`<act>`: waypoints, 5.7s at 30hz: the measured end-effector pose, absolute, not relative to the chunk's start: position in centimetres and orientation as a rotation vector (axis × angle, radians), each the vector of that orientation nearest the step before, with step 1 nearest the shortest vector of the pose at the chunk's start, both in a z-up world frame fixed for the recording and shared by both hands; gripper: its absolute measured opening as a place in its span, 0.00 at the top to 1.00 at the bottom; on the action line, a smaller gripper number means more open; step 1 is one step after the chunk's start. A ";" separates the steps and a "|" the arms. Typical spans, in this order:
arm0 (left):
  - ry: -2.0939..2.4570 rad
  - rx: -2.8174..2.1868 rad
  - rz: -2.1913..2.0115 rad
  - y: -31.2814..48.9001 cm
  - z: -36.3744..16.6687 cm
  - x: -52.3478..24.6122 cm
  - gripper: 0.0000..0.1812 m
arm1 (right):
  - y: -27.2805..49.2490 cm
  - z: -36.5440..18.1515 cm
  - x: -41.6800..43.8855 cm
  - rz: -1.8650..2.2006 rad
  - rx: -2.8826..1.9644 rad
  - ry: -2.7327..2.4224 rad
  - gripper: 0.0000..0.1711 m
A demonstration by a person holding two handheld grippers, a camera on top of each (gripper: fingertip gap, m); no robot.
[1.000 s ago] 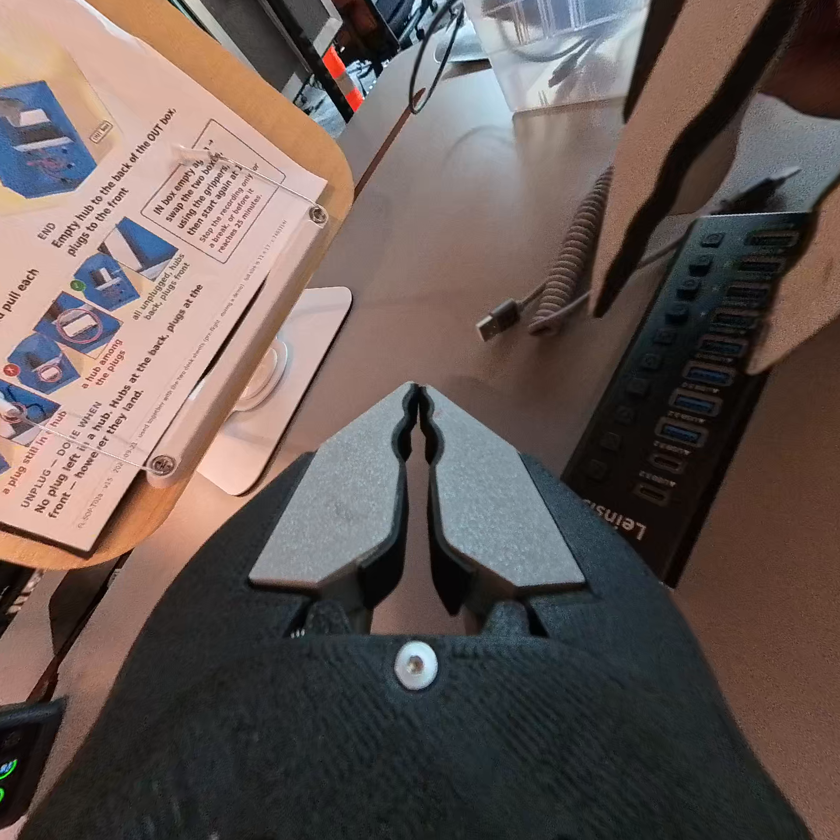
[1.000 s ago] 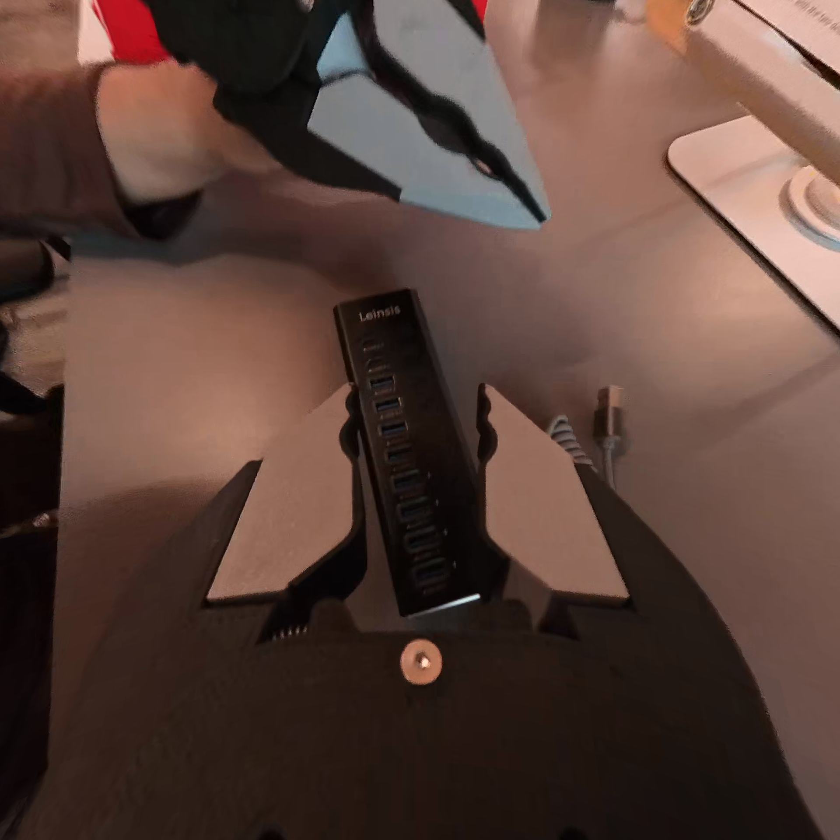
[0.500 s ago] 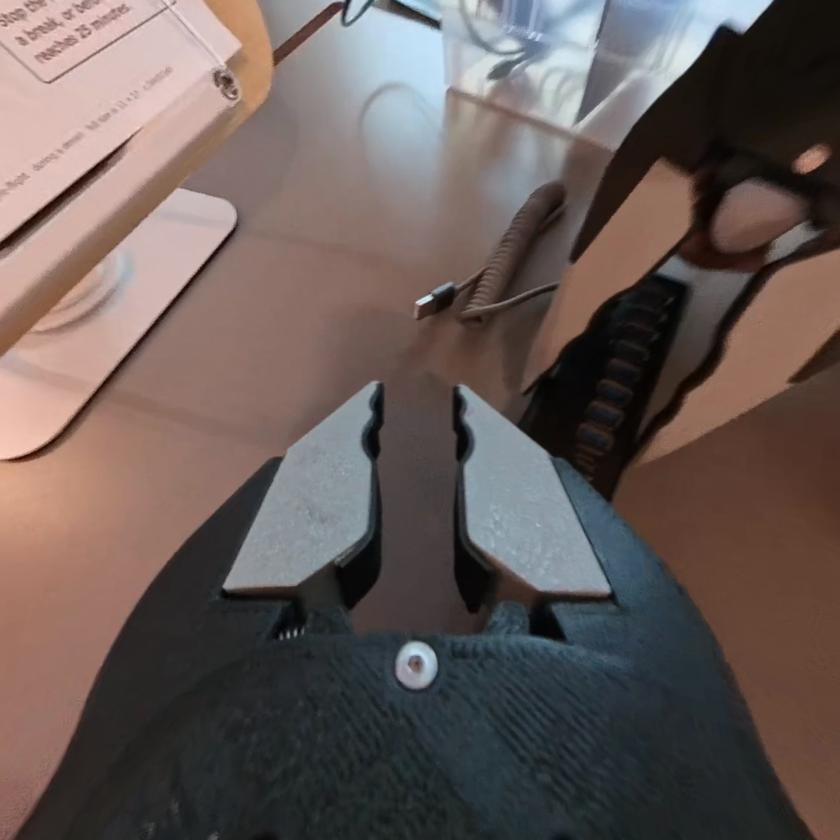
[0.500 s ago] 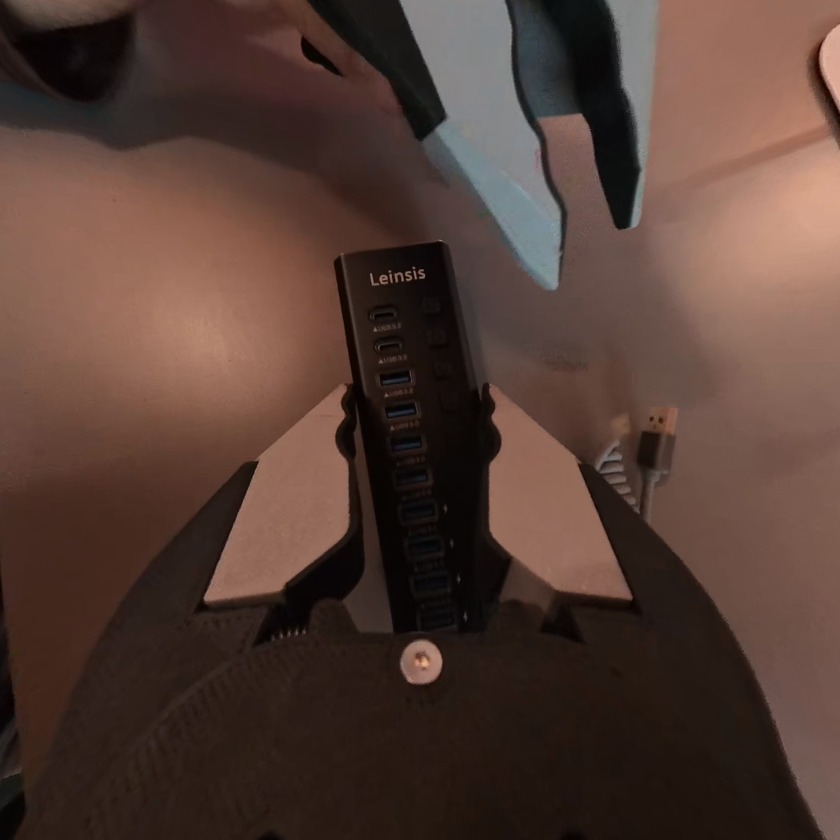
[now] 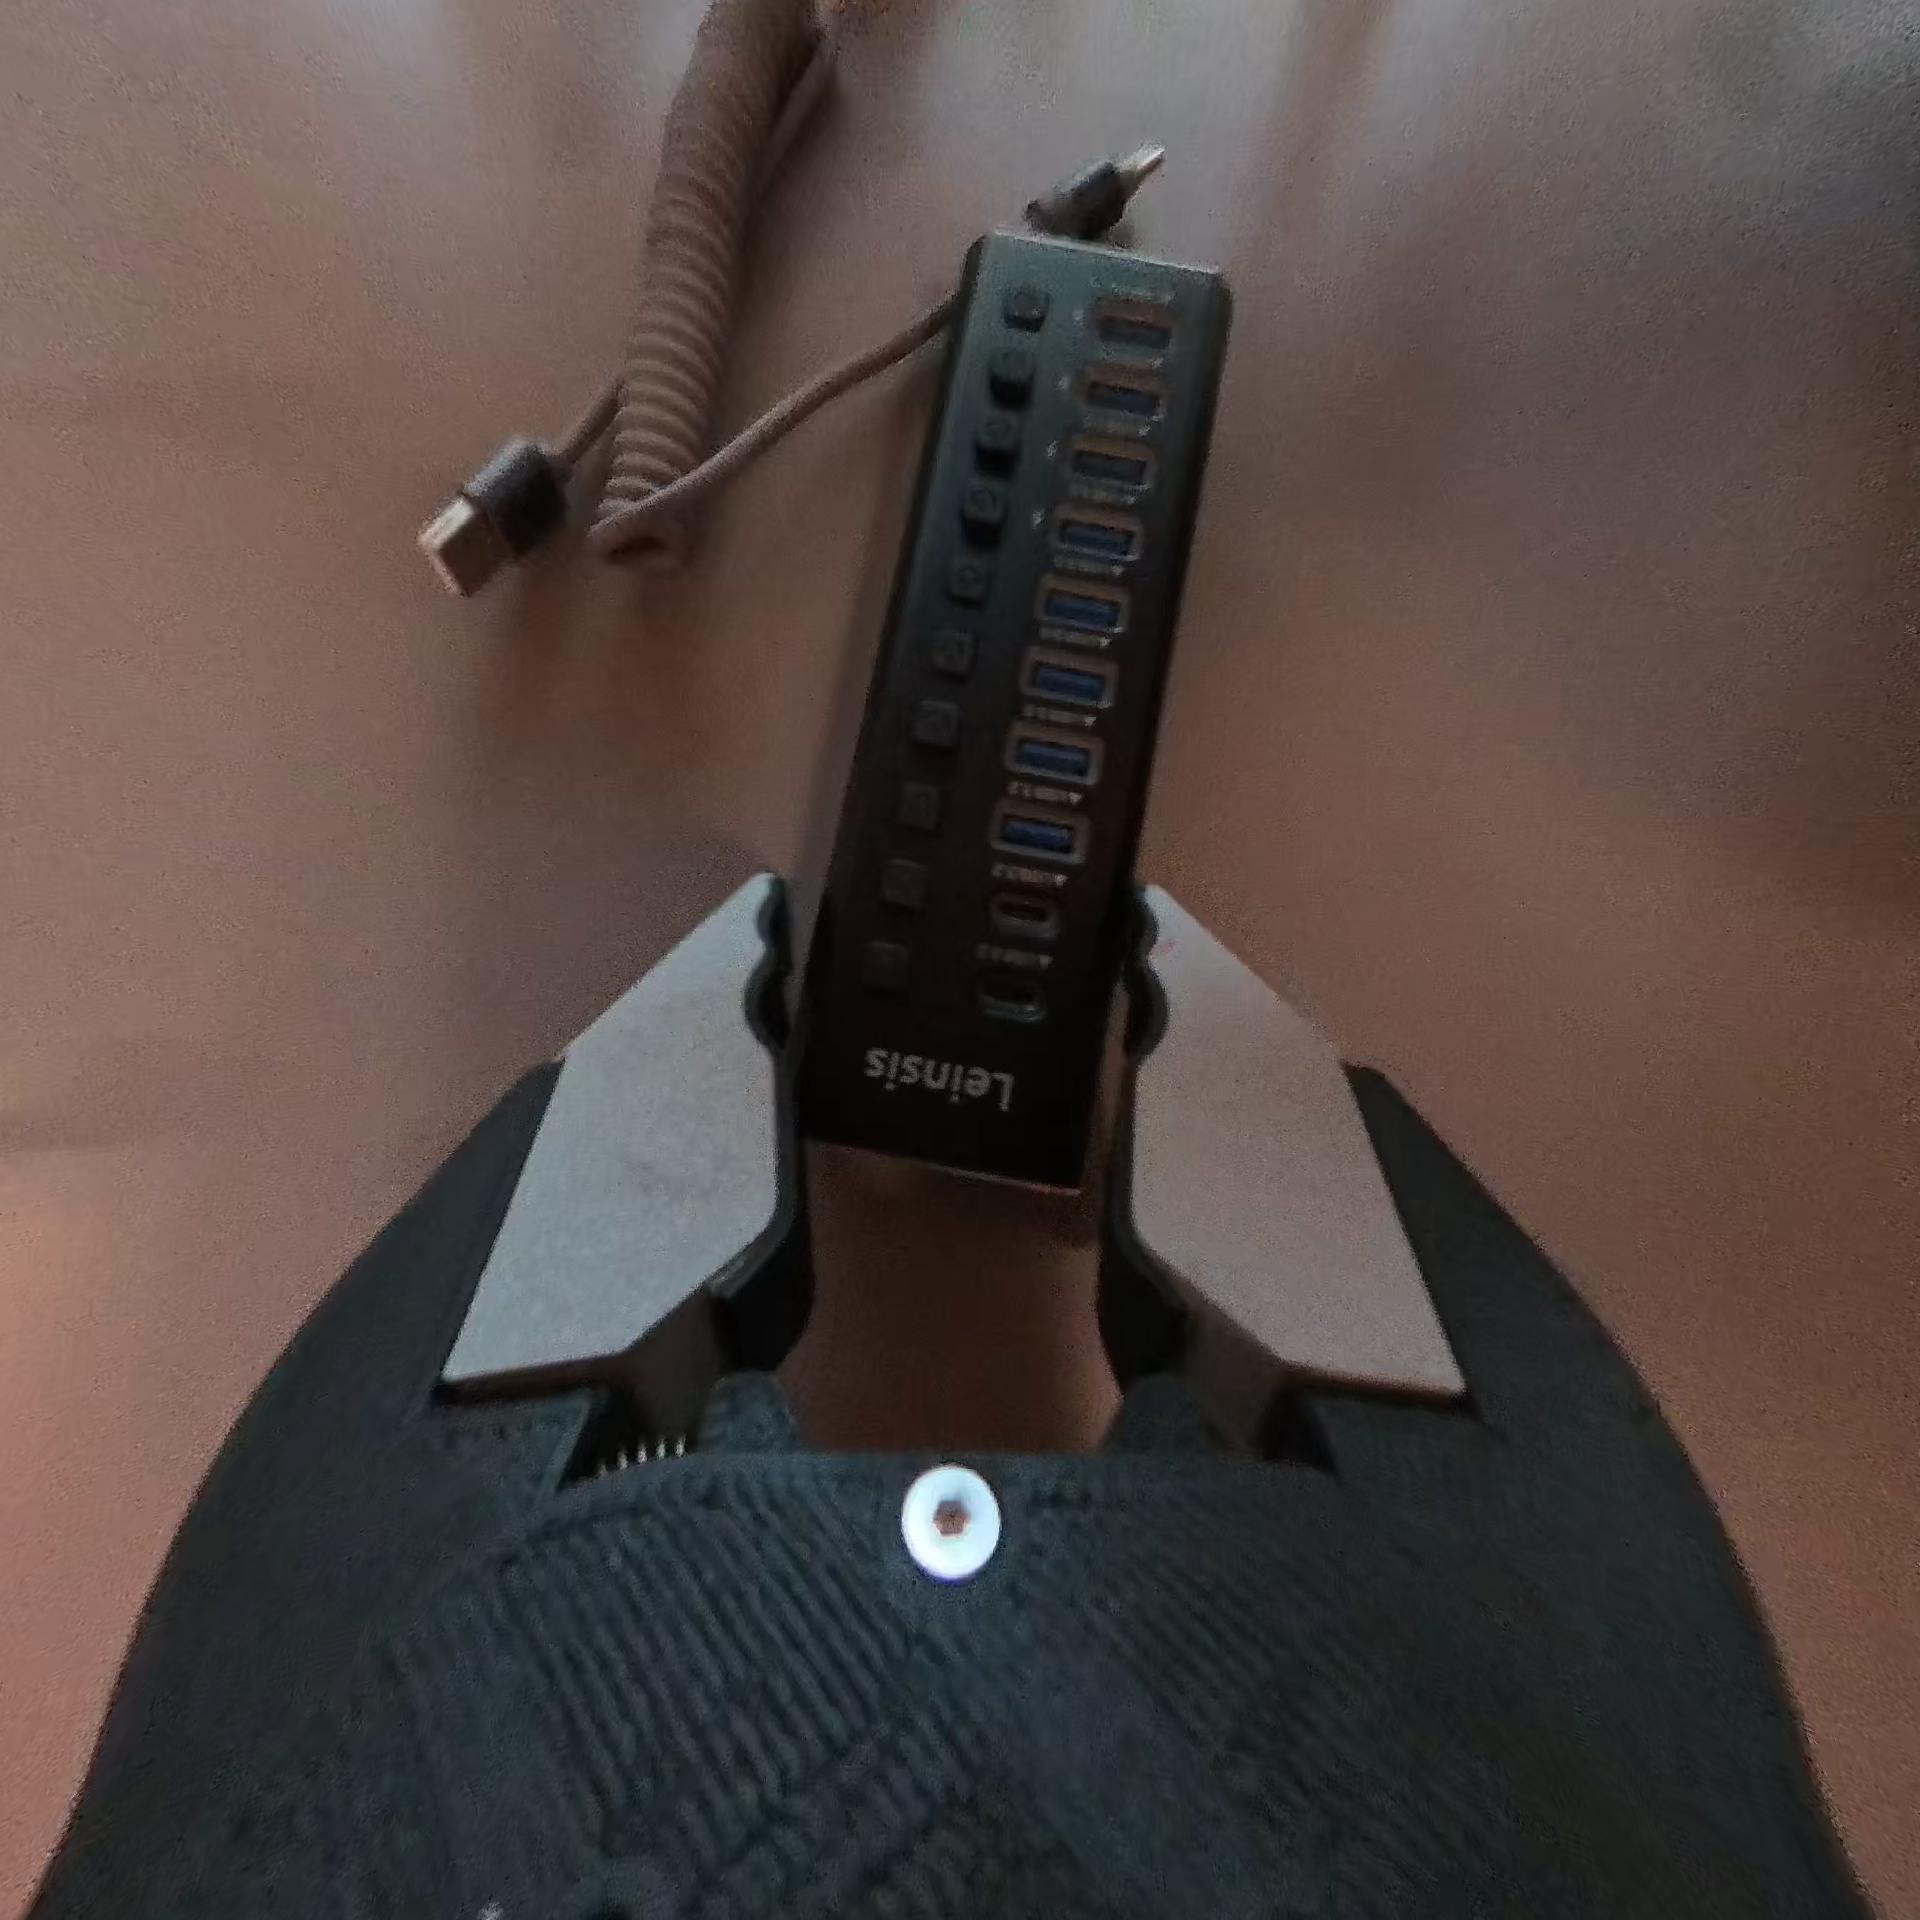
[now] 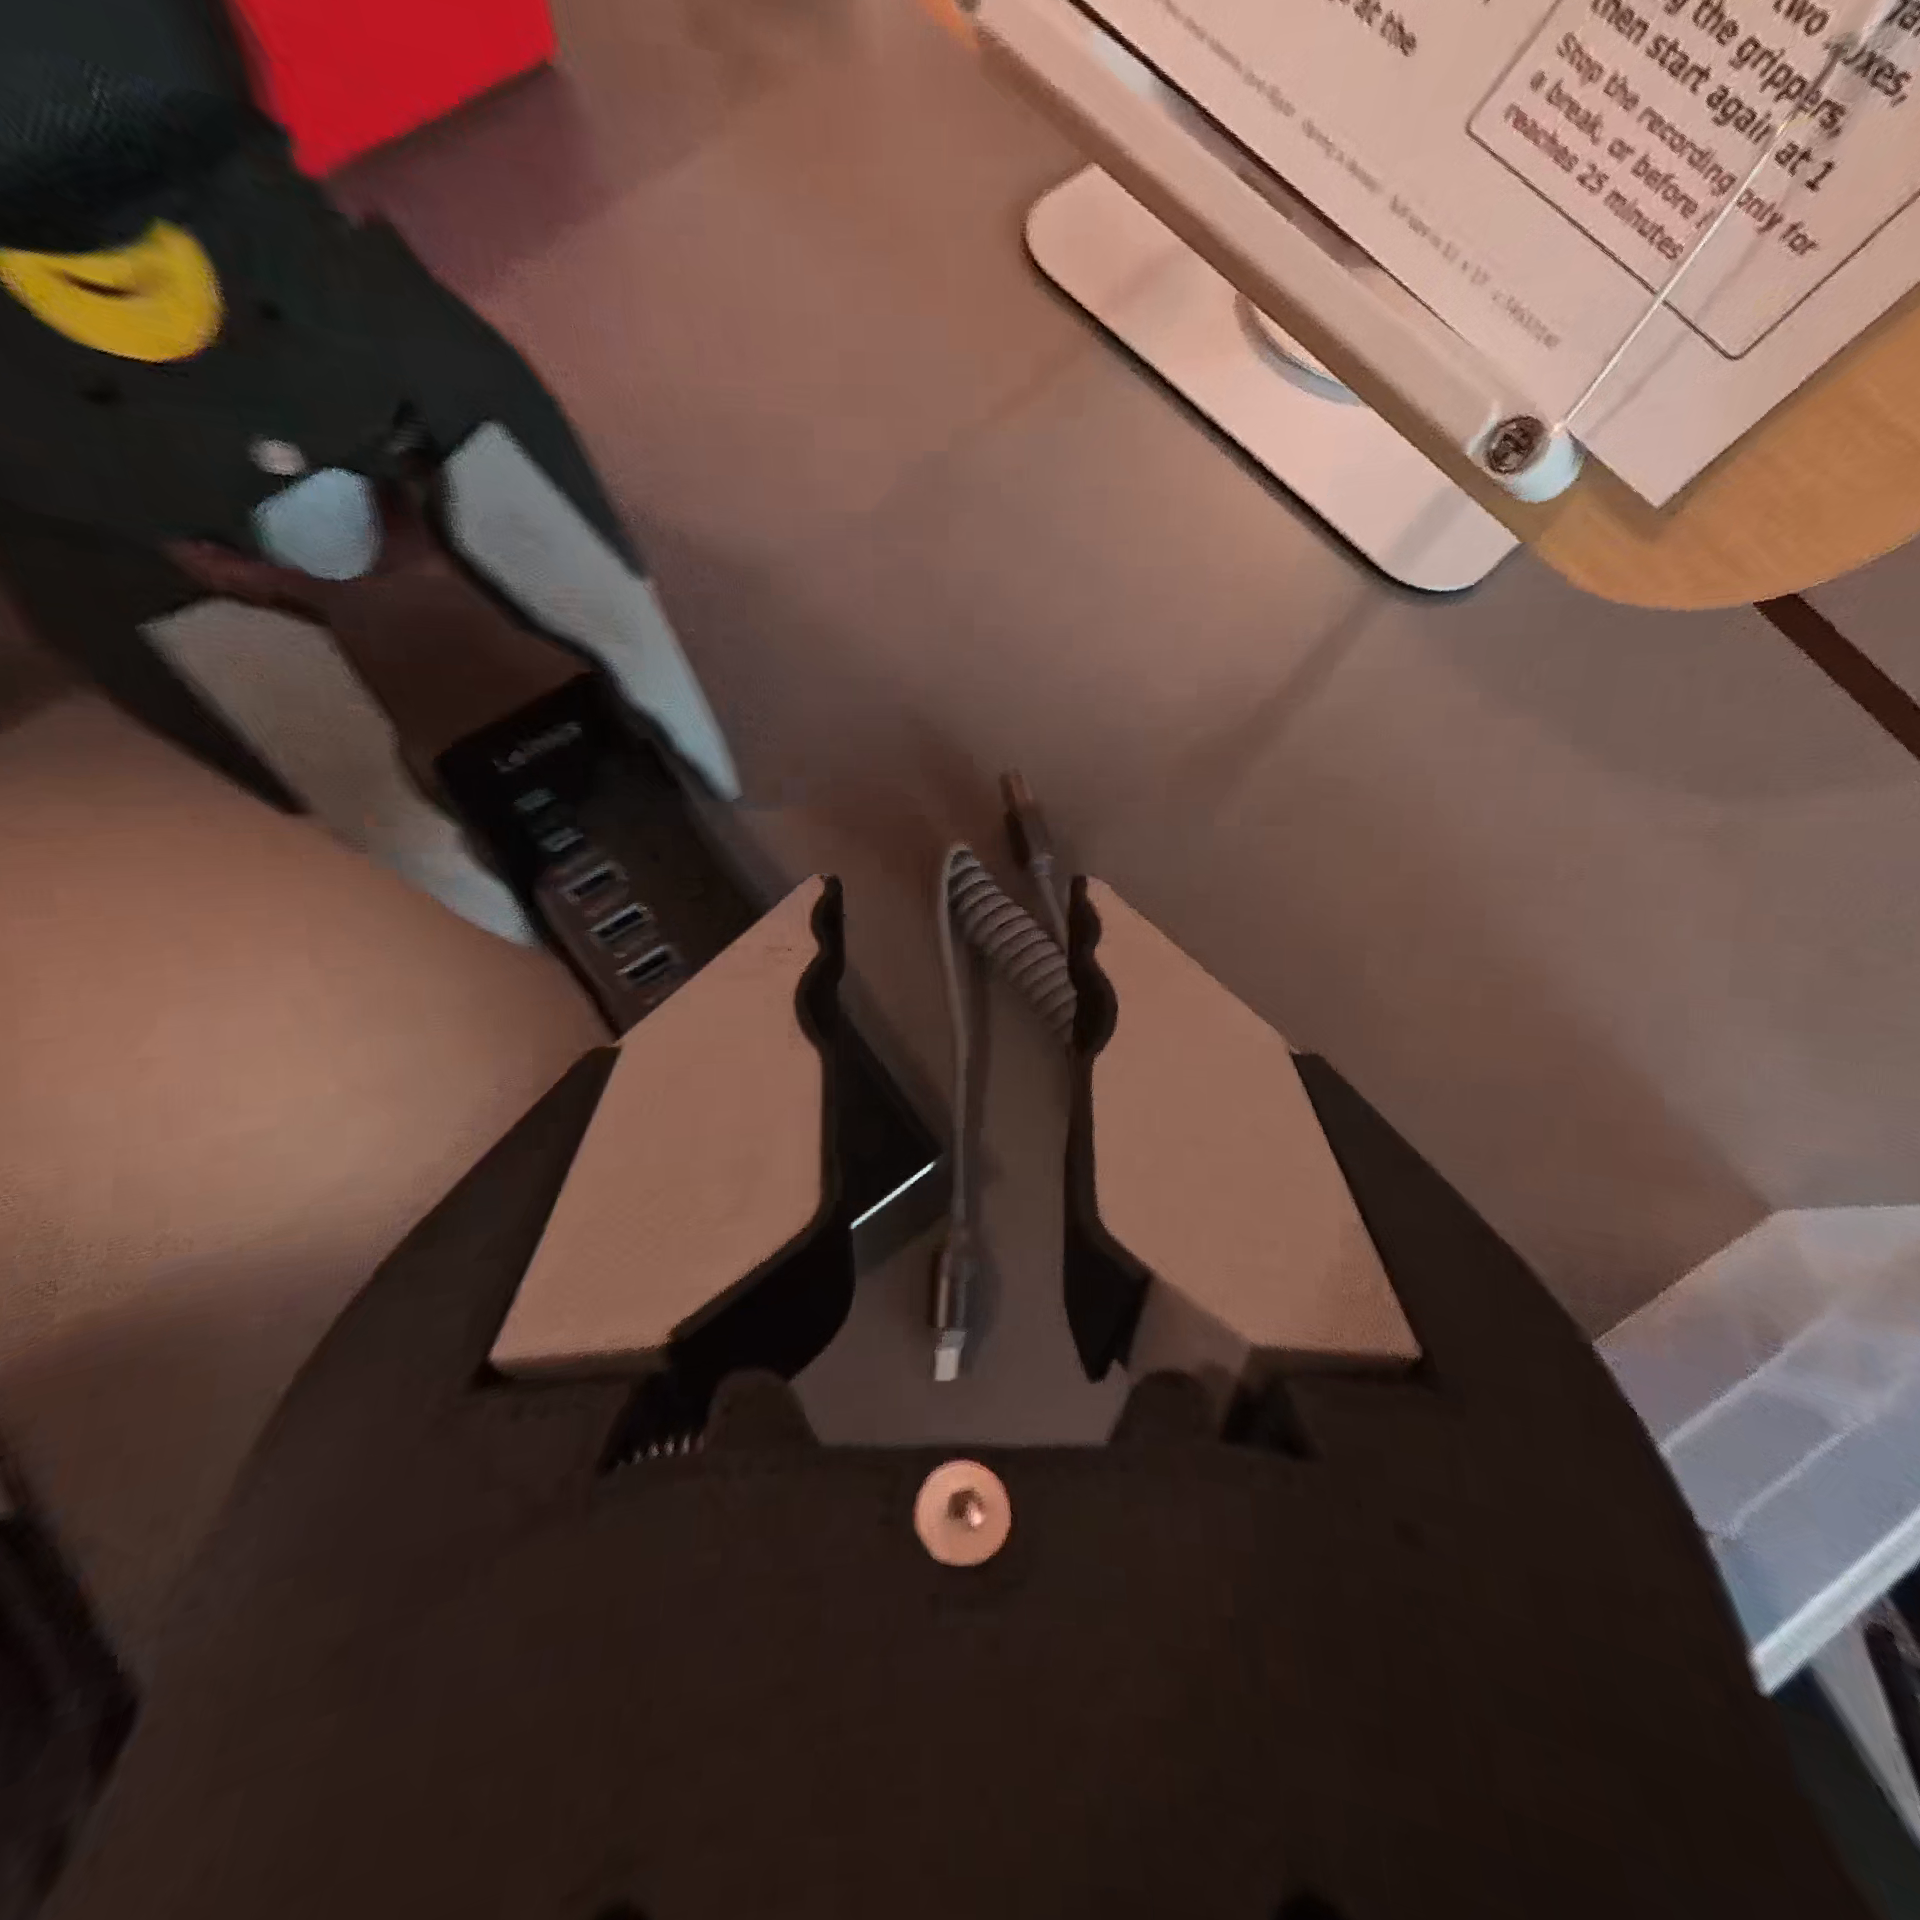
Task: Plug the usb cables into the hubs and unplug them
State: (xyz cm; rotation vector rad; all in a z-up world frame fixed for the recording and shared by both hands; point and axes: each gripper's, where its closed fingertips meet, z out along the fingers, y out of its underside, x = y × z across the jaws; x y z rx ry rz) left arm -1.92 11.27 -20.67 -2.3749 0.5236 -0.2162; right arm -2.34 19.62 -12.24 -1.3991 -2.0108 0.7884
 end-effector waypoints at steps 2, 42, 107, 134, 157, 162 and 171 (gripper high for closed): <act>0.535 -2.379 -0.216 11.1 -20.7 -1.8 0.67 | 19.9 -13.7 -3.7 0.747 -1.422 -2.021 0.77; 0.031 -1.813 -0.509 13.8 -10.3 -5.1 0.82 | 13.4 -10.8 -7.6 0.402 -0.275 -1.782 0.97; 0.073 -1.775 -0.404 12.6 -9.3 -6.8 0.95 | 14.9 -12.2 -8.1 0.488 -0.479 -1.888 0.90; 0.189 -1.969 -0.310 13.4 -12.9 -5.0 0.73 | 16.6 -13.7 -8.1 0.103 -0.328 -1.895 1.00; 0.299 -2.036 -0.004 13.8 -14.3 -5.6 0.89 | 16.0 -14.2 -7.9 0.073 -0.300 -1.910 1.00; 0.334 -2.021 0.036 13.9 -14.1 -5.4 0.89 | 15.9 -14.2 -7.9 0.075 -0.296 -1.912 1.00; 0.369 -2.014 0.142 13.8 -14.0 -6.1 0.92 | 15.6 -13.2 -7.8 0.143 -0.309 -1.879 1.00</act>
